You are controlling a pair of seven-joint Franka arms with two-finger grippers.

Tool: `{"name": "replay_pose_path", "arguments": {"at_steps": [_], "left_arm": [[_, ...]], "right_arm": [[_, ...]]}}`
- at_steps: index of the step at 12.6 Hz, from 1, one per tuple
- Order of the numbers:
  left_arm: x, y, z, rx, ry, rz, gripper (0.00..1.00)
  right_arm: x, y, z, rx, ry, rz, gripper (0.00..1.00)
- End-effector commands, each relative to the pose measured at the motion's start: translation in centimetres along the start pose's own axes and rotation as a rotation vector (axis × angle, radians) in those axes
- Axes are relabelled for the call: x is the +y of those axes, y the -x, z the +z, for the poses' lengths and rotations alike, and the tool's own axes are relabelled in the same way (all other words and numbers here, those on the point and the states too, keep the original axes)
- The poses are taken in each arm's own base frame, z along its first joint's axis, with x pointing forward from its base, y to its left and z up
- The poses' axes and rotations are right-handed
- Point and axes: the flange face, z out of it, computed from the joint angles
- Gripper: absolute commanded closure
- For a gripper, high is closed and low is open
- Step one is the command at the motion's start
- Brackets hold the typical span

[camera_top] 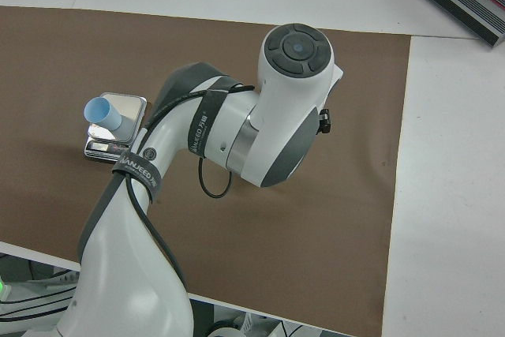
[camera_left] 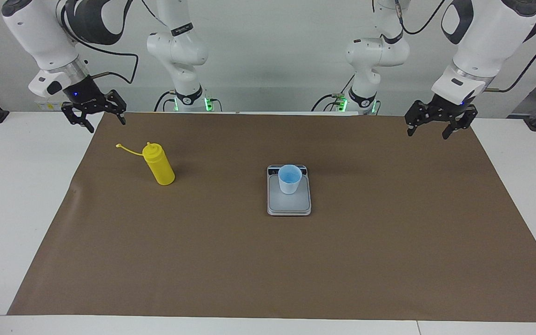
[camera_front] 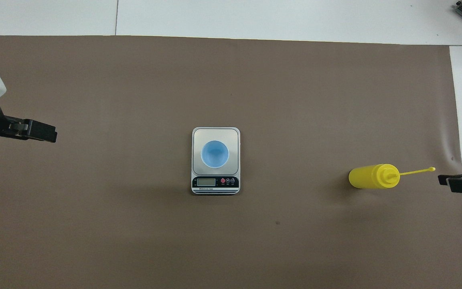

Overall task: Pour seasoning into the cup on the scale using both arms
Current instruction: 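Reach the right gripper to the yellow bottle and grasp it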

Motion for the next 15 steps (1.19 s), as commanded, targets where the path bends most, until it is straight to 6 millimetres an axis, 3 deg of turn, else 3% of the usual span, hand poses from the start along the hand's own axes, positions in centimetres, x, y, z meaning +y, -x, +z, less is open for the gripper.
{"name": "replay_pose_path", "arguments": {"at_steps": [1,7,11,15], "left_arm": [[-1.4,1.1,-1.3,-0.011,-0.016,0.064,0.00],[-1.5,1.4,-1.5,-0.005,-0.017,0.058,0.00],[-1.0,1.5,-1.9,-0.012,-0.011,0.059,0.00],[-0.9,1.2,-2.4,0.001,-0.009,0.057,0.00]], "right_arm": [[0.7,3.2,2.3,0.116,-0.038,-0.097,0.00],[2.1,6.4,7.2,0.285,-0.165,-0.212,0.00],[1.9,7.9,10.6,0.329,-0.215,-0.319,0.00],[3.7,9.1,14.7,0.462,-0.238,-0.404,0.00]]}}
